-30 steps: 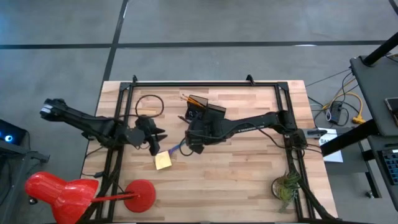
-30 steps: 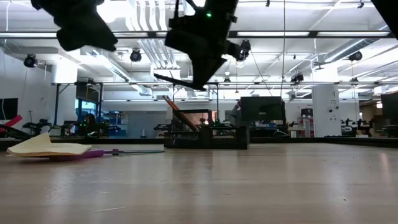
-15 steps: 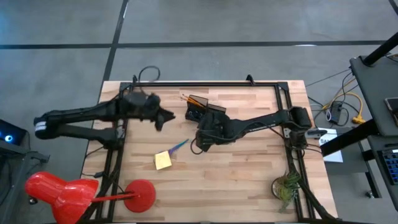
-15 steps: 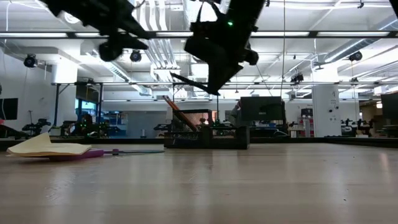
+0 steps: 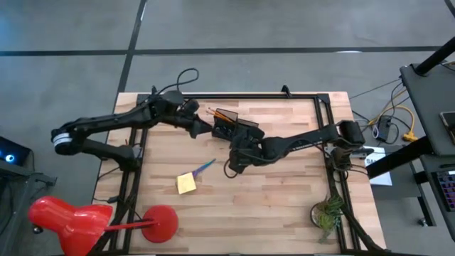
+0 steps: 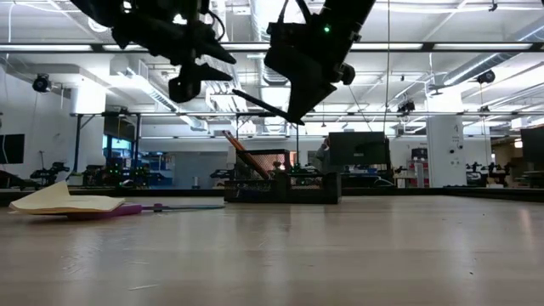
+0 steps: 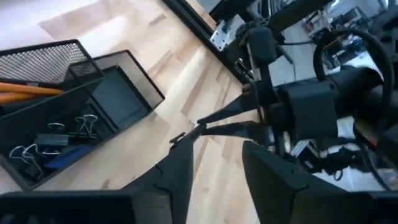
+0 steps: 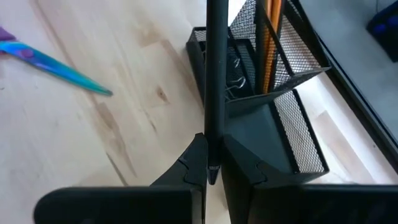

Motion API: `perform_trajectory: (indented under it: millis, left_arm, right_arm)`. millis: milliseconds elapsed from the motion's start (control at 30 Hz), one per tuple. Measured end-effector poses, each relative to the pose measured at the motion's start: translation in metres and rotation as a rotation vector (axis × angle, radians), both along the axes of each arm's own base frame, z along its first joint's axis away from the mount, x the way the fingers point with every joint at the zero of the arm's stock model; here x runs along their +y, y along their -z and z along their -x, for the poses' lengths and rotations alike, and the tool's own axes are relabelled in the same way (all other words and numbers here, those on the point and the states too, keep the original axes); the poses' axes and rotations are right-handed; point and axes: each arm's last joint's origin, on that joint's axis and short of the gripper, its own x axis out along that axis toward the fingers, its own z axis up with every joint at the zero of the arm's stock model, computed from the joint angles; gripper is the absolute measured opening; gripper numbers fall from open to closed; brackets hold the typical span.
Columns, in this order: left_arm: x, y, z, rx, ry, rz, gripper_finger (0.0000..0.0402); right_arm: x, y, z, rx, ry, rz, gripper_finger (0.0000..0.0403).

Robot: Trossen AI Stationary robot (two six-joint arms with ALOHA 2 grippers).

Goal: Pick and place office supplies into organizer
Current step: Put the black pen into the black desk organizer

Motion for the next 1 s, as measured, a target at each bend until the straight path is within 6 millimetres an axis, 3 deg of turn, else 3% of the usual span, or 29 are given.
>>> perform_trajectory:
  millis: [300, 1000]
  left_arm:
    - [0.015, 0.002, -0.022, 0.070, 0.021, 0.142, 0.0187]
    - [0.018, 0.013, -0.025, 0.113, 0.060, 0.129, 0.0189]
  right_arm:
    - [0.000, 0.000, 0.000, -0.001, -0.002, -0.003, 0.0018]
    - [0.000, -0.001, -0.002, -0.027, -0.004, -0.004, 0.0018]
